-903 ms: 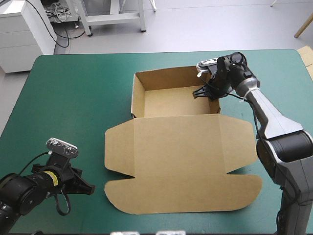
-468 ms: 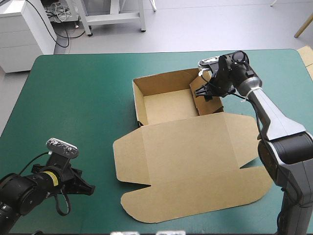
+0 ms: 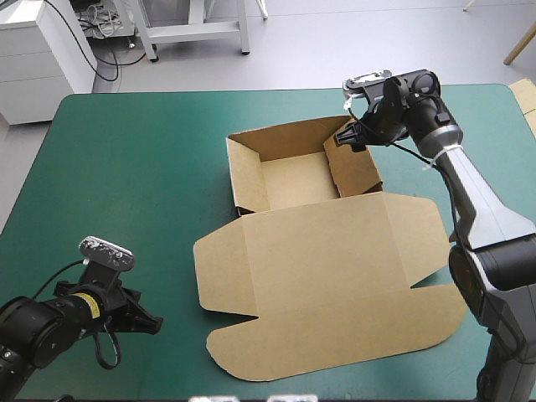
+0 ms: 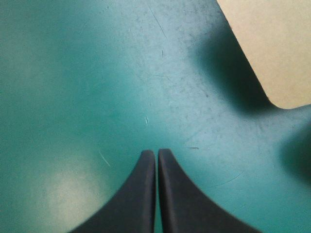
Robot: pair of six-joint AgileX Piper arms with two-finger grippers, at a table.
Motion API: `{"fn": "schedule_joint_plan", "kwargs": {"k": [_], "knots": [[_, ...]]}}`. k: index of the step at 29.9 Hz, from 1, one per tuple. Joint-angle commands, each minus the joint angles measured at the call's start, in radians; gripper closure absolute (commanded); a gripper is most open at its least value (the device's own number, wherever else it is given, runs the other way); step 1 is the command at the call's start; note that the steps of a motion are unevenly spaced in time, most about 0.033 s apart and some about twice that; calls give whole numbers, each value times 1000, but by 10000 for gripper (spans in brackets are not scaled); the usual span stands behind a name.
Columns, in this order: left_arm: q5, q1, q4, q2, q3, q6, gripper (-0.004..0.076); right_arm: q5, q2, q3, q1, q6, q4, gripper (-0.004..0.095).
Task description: Fold the box
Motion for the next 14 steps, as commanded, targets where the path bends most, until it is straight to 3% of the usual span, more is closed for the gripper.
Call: {"fn": "schedule_joint_plan", "kwargs": {"k": [1,14], "knots": [[-34,0,1,-7,-26,-4,731,-28,-40,-30,1,-11,-10,303],[-14,0,0,-7,-26,-10,731,-57,82,-30,1,-11,7,311]]}}
